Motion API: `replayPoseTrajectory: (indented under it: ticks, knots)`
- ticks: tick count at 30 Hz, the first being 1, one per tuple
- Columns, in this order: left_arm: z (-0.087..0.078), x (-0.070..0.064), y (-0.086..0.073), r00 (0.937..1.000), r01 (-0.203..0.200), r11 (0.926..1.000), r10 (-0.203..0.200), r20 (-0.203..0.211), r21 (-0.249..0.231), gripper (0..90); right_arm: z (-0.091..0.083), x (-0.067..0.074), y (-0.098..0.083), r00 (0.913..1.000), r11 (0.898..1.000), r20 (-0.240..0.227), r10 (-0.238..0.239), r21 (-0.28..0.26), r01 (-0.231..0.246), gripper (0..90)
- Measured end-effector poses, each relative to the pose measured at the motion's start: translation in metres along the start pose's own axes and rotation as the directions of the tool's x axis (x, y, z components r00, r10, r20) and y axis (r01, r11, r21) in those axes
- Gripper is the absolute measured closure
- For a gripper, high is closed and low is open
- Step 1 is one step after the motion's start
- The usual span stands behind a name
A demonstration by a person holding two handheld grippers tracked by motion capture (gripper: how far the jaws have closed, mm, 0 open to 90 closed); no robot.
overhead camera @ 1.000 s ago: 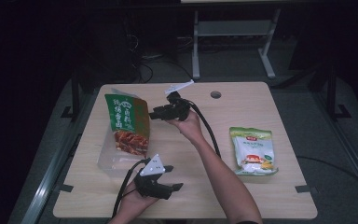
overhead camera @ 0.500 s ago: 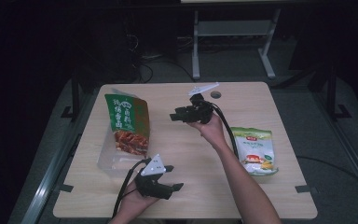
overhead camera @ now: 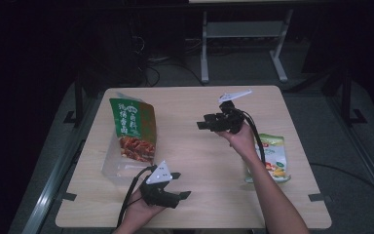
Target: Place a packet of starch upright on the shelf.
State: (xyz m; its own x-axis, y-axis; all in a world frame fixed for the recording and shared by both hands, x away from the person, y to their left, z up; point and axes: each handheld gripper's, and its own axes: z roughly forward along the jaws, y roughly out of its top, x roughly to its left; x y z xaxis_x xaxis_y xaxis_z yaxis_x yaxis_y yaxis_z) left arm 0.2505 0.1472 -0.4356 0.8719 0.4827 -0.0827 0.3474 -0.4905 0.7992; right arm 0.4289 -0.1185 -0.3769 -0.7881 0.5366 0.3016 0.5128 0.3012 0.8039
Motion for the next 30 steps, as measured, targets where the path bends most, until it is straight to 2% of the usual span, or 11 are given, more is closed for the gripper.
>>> replayPoseTrajectory:
  ticks: [5, 11, 17, 20, 22, 28, 30]
  knots:
    - [-0.001, 0.002, 0.000, 1.0000, 0.003, 1.0000, -0.003, -0.006, -0.005, 28.8, -0.013, -0.003, -0.007, 0.9996, 1.000, 0.026, 0.004, 0.014, -0.004, 43.8]
    - [-0.001, 0.002, -0.001, 1.0000, 0.004, 1.0000, -0.004, -0.006, 0.000, 28.2, -0.026, -0.010, -0.018, 0.9983, 0.998, 0.044, 0.037, 0.041, -0.039, 41.6]
    - [0.000, 0.002, -0.001, 0.9999, 0.008, 1.0000, -0.008, -0.007, 0.002, 28.0, -0.043, -0.014, -0.030, 0.9969, 0.998, 0.067, 0.040, 0.035, -0.043, 41.1]
    - [0.001, 0.002, 0.000, 0.9999, 0.012, 0.9999, -0.012, -0.003, -0.003, 27.9, -0.051, -0.016, -0.036, 0.9950, 0.997, 0.081, 0.058, 0.048, -0.062, 39.5]
    - [0.001, 0.003, 0.000, 1.0000, 0.004, 1.0000, -0.004, -0.004, 0.006, 27.9, -0.058, -0.018, -0.041, 0.9942, 0.998, 0.093, 0.054, 0.039, -0.058, 39.8]
    - [0.006, 0.001, 0.003, 0.9998, 0.021, 0.9997, -0.021, -0.003, -0.008, 27.4, -0.081, -0.024, -0.057, 0.9872, 0.994, 0.138, 0.080, 0.058, -0.089, 38.1]
    - [0.008, 0.000, 0.005, 0.9991, 0.040, 0.9991, -0.040, 0.017, -0.011, 27.4, -0.088, -0.025, -0.063, 0.9857, 0.995, 0.149, 0.079, 0.052, -0.088, 38.6]
